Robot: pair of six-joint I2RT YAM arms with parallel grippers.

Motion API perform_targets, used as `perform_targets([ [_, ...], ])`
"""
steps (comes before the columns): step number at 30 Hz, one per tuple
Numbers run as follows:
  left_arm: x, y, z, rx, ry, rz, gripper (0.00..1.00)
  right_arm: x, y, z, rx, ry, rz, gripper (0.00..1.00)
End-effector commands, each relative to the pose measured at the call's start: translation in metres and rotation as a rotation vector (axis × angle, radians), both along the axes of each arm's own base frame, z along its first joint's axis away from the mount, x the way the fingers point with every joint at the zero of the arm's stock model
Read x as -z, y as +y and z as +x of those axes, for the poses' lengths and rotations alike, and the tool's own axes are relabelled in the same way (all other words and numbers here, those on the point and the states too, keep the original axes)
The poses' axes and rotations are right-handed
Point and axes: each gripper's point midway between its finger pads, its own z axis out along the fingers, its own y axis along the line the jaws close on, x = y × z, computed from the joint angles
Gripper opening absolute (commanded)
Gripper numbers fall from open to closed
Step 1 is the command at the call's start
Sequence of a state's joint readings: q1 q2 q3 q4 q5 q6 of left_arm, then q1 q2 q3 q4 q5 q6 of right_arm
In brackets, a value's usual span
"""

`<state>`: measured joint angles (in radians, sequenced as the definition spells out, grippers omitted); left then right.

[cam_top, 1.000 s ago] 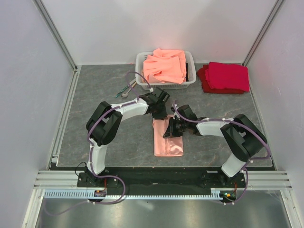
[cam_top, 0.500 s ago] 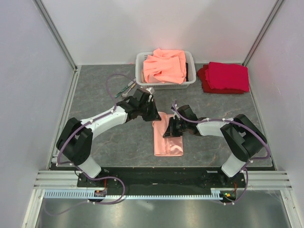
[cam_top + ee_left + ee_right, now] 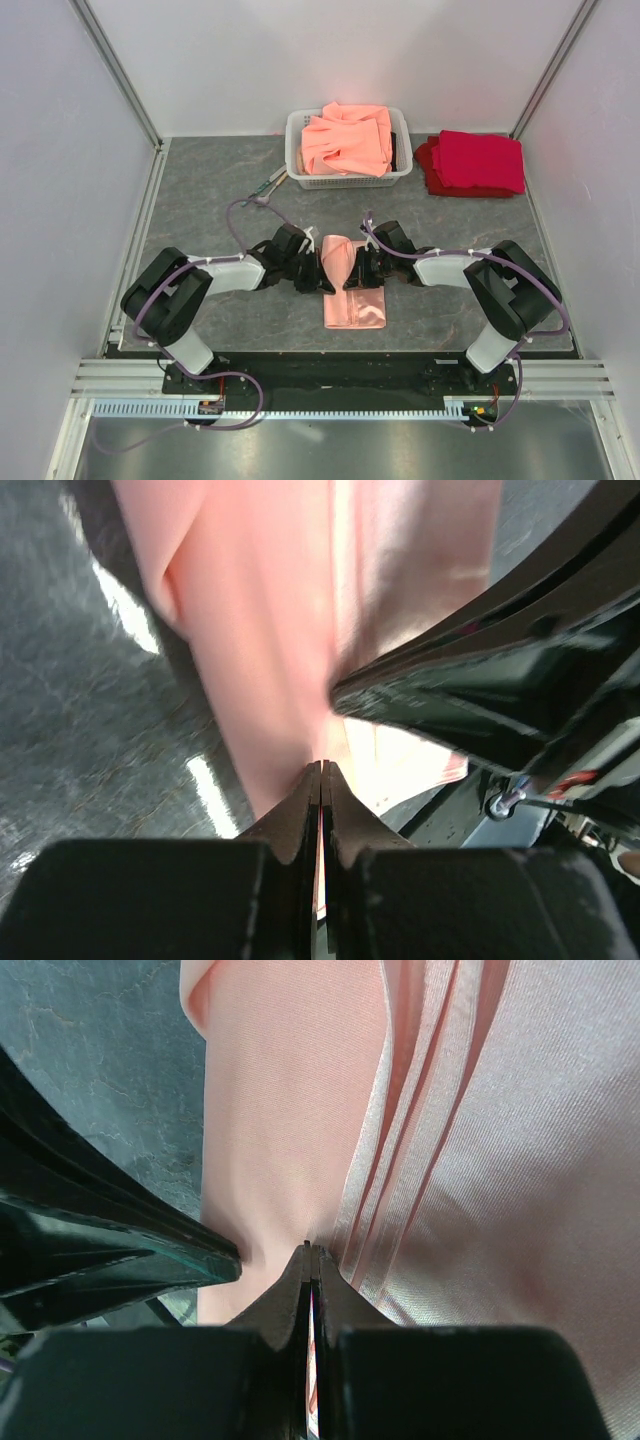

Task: Fold the napkin into a case and place the utensils inside
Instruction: Smooth out the 2/3-rectangle-folded napkin at the center of the board.

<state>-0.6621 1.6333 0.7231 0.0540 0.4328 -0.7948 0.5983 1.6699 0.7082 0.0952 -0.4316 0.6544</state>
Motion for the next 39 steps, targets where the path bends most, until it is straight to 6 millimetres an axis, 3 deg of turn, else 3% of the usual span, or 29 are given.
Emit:
perform_targets([
  [1,0.0,-0.002,-0.015,0.014,0.017,-0.086,0.05,0.014,-0.01,0.004,0.016,-0.002,-0.069,0.02],
  [5,0.007,0.005,-0.031,0.053,0.019,-0.098,0.05,0.016,-0.011,0.004,0.018,0.001,-0.071,0.02],
  [11,-0.019,0.007,-0.038,0.087,-0.052,-0.151,0.05,0.017,-0.01,0.004,0.017,0.004,-0.07,0.01],
  [16,-0.024,0.005,-0.047,0.101,-0.028,-0.18,0.05,0.018,-0.01,0.005,0.02,0.006,-0.071,0.01],
  [23,0.008,0.007,-0.079,0.132,0.095,-0.173,0.05,0.018,-0.01,0.005,0.021,0.007,-0.066,0.0],
  [27,0.016,0.01,-0.092,0.153,0.109,-0.144,0.05,0.018,-0.01,0.004,0.023,0.01,-0.067,0.0],
  [34,-0.005,0.01,-0.08,0.127,0.05,-0.116,0.05,0.013,-0.009,0.005,0.022,0.004,-0.06,0.0],
  [39,0.009,0.013,-0.074,0.098,0.074,-0.052,0.05,-0.004,-0.003,0.012,0.021,-0.022,-0.042,0.01],
])
